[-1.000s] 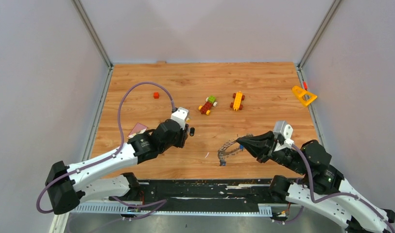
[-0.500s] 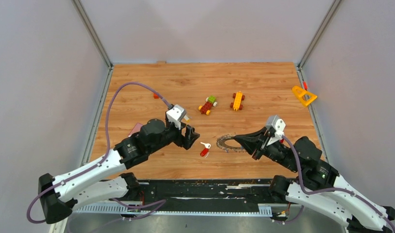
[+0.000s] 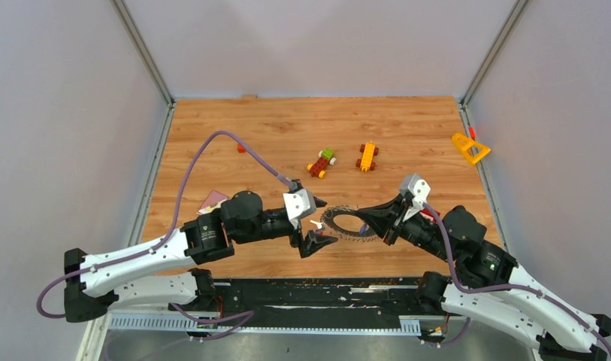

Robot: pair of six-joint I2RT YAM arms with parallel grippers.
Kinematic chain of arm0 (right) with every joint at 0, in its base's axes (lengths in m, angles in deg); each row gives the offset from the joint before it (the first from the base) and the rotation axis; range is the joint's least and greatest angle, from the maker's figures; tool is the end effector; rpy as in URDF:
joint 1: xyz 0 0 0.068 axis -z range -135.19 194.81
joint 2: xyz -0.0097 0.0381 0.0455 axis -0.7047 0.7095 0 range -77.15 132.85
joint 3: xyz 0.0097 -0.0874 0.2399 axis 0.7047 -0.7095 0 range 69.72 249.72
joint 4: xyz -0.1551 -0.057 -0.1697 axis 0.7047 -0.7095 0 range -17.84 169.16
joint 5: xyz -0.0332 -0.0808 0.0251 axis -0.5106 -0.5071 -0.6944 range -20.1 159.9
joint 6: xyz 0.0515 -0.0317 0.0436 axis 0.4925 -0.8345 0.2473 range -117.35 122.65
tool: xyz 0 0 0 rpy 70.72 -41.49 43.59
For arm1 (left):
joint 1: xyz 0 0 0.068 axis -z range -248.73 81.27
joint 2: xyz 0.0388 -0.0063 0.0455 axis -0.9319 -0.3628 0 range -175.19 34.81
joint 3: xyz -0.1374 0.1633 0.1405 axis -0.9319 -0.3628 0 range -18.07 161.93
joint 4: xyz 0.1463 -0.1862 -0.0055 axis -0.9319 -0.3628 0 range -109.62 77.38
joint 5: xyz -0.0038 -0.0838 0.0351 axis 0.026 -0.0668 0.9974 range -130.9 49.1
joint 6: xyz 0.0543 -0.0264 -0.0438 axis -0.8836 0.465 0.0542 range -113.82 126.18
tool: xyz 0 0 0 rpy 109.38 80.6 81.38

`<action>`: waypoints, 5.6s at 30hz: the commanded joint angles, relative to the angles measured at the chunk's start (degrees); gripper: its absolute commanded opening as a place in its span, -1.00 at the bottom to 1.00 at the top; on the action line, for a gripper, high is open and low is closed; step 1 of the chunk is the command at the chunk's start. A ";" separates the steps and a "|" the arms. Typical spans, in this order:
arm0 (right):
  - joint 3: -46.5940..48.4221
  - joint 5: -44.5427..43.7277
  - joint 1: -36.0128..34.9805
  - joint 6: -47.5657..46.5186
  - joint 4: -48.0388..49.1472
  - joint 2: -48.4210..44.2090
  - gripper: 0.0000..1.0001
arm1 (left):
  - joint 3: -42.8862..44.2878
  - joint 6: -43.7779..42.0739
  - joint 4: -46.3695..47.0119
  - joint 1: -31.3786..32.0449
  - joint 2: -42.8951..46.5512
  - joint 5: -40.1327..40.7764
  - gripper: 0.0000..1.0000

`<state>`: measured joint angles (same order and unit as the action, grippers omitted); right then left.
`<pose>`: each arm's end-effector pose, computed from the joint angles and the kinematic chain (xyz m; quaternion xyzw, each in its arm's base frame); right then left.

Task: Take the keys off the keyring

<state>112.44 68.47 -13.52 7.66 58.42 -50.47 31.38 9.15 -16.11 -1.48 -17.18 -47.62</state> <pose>0.0694 0.1095 0.3309 -0.3224 0.6610 0.3479 0.5814 0.0802 -0.2103 0.3434 0.4280 0.6074 -0.4197 0.5213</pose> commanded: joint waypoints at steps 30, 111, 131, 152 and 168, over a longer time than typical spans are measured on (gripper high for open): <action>3.43 11.02 -0.21 1.17 6.22 -1.45 -1.00 | 5.39 -6.88 5.27 2.39 -10.93 -6.41 0.06; -17.36 -11.77 -0.30 1.07 42.13 4.82 -0.30 | 5.85 1.16 5.94 2.42 -3.38 11.09 -1.00; -16.88 -9.02 -0.21 3.06 44.99 6.51 -0.26 | 4.84 1.35 6.49 2.38 -3.32 11.37 -1.00; -16.16 -8.00 -0.24 4.51 47.08 7.50 -0.30 | 4.17 1.50 6.66 2.40 -3.34 12.06 -1.00; -18.25 -12.95 -0.26 3.55 48.84 2.61 -0.24 | 3.90 1.78 6.89 2.37 -3.68 14.33 -1.00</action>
<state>94.12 61.39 -14.24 11.86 102.23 -46.19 35.44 9.98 -10.54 0.39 -21.55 -32.82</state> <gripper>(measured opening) 0.370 0.198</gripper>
